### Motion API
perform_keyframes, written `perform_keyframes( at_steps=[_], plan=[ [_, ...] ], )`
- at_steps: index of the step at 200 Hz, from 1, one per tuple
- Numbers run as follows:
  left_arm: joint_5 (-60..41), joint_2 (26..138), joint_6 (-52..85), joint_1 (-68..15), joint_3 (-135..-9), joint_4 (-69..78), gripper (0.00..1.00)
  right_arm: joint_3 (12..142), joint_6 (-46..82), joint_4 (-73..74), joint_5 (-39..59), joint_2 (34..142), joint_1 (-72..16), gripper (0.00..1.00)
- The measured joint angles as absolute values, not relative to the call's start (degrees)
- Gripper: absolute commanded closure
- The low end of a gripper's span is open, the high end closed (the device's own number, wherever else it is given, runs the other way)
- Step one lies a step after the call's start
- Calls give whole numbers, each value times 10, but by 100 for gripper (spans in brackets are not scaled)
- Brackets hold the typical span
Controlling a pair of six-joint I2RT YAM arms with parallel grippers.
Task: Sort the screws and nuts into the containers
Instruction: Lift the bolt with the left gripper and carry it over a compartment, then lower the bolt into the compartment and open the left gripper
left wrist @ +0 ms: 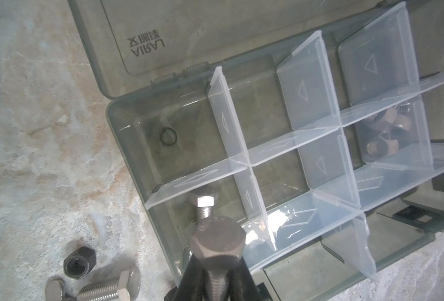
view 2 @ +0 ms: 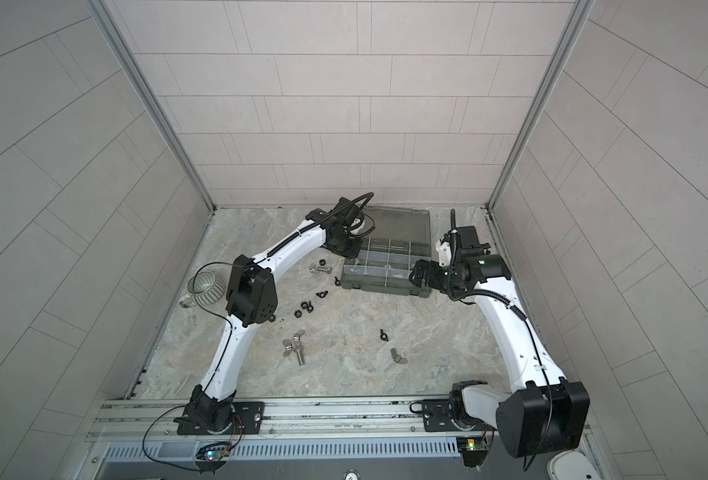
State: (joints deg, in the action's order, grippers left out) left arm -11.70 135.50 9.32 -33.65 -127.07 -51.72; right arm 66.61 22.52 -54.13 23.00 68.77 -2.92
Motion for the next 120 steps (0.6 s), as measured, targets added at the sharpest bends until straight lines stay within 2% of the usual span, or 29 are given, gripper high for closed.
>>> perform_keyframes(
  at_steps=[9,20,46,120],
  plan=[
    [-117,1355,94,-336,-1271,-517,76,666,225,-542,230,688,-28,1],
    [-118,1355,92,-336,-1271,-517,66,666,225,-543,230,688,-28,1],
    [-123,1355,94,-336,-1270,-511,49,666,225,-543,230,688,-26,1],
    [-124,1346,88,-336,-1268,-509,44,667,226,-538,233,694,-25,1]
  ],
)
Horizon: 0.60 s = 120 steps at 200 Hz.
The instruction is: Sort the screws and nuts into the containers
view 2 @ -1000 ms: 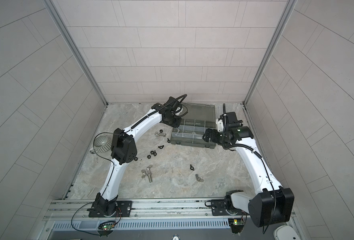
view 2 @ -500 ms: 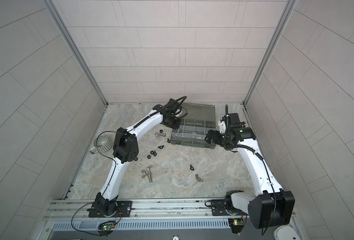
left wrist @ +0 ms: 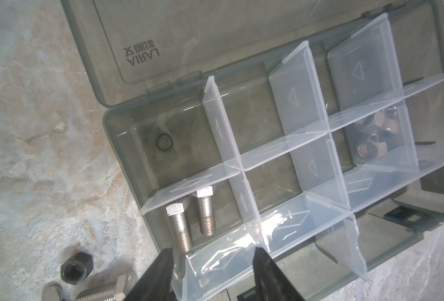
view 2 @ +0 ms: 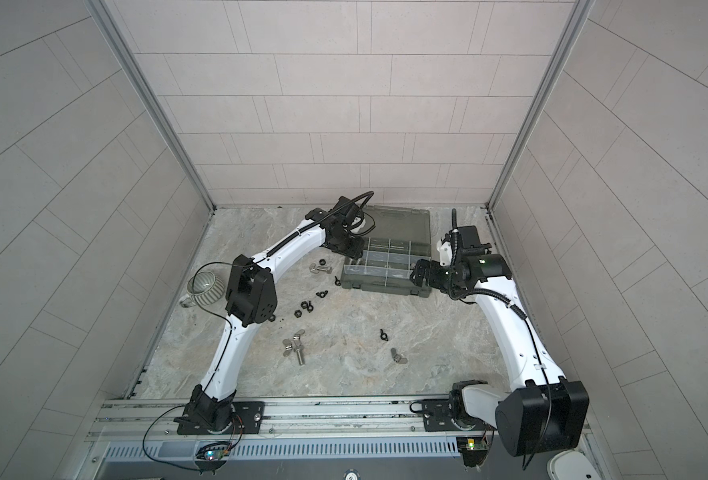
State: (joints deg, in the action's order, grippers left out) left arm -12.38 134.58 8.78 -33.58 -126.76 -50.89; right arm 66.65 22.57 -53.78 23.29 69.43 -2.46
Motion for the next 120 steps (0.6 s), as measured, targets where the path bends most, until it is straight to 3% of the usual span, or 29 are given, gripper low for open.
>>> perform_keyframes(
  at_steps=[56,120],
  plan=[
    [-123,1244,81,-303,-1195,-494,42,690,238,-516,228,731,-53,1],
    [-121,1156,81,-199,-964,-446,42,732,262,-491,210,794,-131,1]
  ],
)
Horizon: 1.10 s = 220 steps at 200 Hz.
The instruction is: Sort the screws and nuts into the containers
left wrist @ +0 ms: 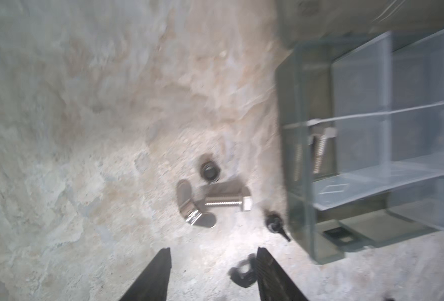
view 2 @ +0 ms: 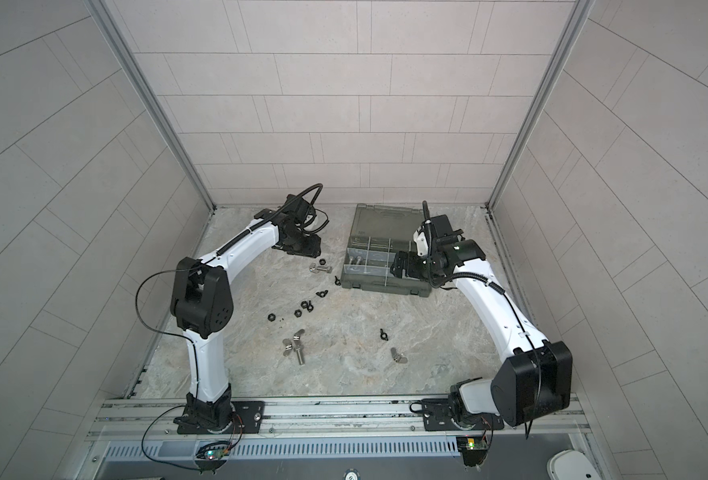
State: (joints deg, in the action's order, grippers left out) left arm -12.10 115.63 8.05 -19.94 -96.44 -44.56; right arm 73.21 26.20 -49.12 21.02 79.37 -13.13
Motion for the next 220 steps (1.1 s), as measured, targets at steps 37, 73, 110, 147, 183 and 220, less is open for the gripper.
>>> perform_keyframes(
  at_steps=[37,73,110,147,183,220],
  plan=[
    [-121,1160,81,-199,-926,-432,41,781,276,-485,204,852,-165,1],
    [-133,1170,91,-200,-952,-424,41,813,279,-484,200,877,-176,1],
    [-145,1187,124,-203,-995,-442,40,802,281,-482,174,873,-176,1],
    [-148,1185,199,-205,-1012,-435,39,780,281,-482,129,851,-176,1],
    [-155,1185,277,-212,-1012,-432,39,780,281,-482,102,835,-176,1],
    [-145,1186,326,-220,-1013,-433,39,780,281,-482,100,835,-176,1]
  ],
)
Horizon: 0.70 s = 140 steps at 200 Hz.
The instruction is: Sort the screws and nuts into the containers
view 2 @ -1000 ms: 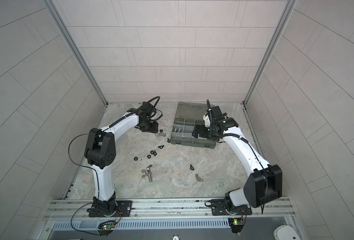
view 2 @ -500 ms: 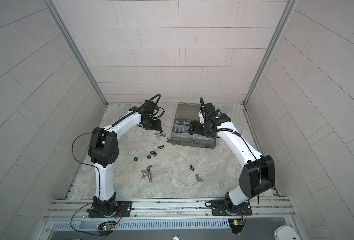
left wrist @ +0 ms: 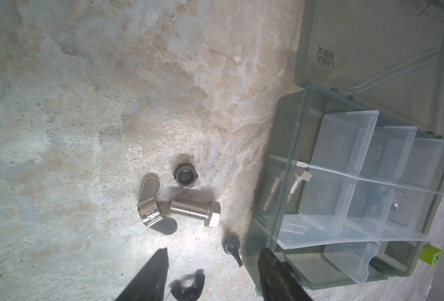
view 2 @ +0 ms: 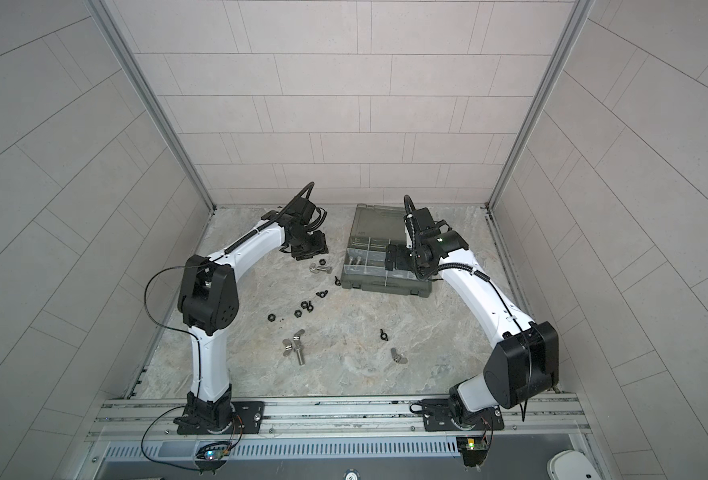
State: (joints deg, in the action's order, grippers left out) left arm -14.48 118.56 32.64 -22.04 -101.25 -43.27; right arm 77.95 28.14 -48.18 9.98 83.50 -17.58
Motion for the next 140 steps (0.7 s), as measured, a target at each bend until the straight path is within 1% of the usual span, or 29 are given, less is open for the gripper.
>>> perform_keyframes(
  at_steps=[41,100,140],
  plan=[
    [-124,1186,357,-227,-1013,-432,39,759,281,-482,90,816,-176,1],
    [-95,1227,381,-232,-1058,-436,40,710,275,-487,59,716,-173,1],
    [-76,1241,399,-240,-1056,-445,41,684,275,-502,51,682,-159,1]
  ],
)
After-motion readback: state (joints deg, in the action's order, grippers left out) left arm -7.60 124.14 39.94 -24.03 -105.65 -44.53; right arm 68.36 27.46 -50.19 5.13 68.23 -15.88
